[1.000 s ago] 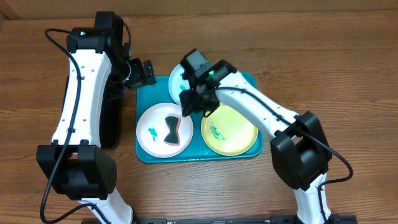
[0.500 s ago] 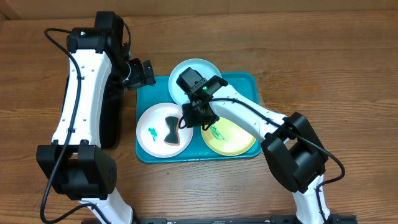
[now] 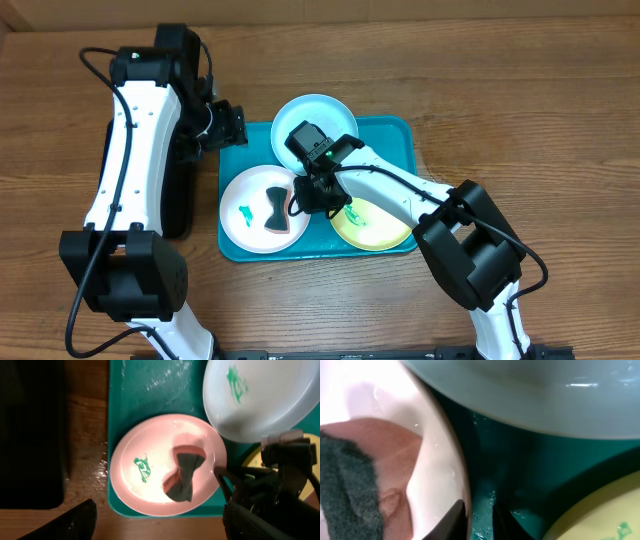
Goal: Clean dirty plates on tray and stack at the side
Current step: 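Reach the right gripper to the white plate rim and grip it, then regrasp the sponge on the white plate with the left gripper, then scrub the white plate with the sponge while the right gripper holds it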
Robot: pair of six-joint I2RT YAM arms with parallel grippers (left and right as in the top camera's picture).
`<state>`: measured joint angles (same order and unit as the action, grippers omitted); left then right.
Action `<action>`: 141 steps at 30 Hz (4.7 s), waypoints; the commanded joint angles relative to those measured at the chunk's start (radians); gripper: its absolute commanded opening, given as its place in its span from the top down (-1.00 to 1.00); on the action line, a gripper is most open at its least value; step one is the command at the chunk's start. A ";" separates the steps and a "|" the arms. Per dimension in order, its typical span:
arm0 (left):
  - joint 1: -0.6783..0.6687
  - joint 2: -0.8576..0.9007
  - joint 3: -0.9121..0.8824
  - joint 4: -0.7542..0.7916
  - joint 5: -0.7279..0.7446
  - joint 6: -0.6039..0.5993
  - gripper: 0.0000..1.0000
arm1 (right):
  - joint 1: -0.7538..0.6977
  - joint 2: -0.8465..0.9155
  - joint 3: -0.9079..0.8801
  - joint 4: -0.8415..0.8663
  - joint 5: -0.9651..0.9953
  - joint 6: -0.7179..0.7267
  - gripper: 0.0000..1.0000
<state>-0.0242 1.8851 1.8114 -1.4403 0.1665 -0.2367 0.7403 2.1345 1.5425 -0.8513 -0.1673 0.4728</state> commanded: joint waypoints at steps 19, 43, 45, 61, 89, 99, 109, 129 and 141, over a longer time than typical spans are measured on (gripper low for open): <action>-0.083 0.000 -0.447 0.283 0.292 0.158 0.12 | 0.002 0.003 -0.004 0.039 0.001 0.029 0.77; -0.141 0.003 -0.612 0.499 0.167 0.042 0.21 | 0.002 0.003 -0.004 0.040 0.002 0.029 0.79; -0.141 0.003 -0.612 0.498 0.167 0.037 0.21 | 0.002 0.003 -0.004 0.039 0.002 0.029 0.79; -0.174 0.005 -0.627 0.517 0.167 0.019 0.31 | 0.002 0.003 -0.004 0.038 0.002 0.029 0.81; -0.176 0.005 -0.623 0.431 -0.560 -0.274 0.91 | 0.002 0.003 -0.004 0.031 0.002 0.029 0.83; -0.175 0.005 -0.507 0.401 -0.455 -0.280 0.92 | 0.002 0.003 -0.004 0.032 0.002 0.029 0.83; -0.178 0.006 -0.539 0.555 0.018 -0.212 0.91 | 0.002 0.003 -0.004 0.036 0.002 0.029 0.83; -0.126 0.005 -0.592 0.394 -0.495 -0.236 0.92 | 0.002 0.003 -0.004 0.038 0.002 0.029 0.83; -0.131 0.006 -0.587 0.619 0.021 -0.212 0.92 | 0.002 0.003 -0.004 0.039 0.002 0.029 0.83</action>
<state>-0.1463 1.8812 1.2270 -0.8593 -0.0093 -0.4679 0.7414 2.1349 1.5425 -0.8143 -0.1749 0.4969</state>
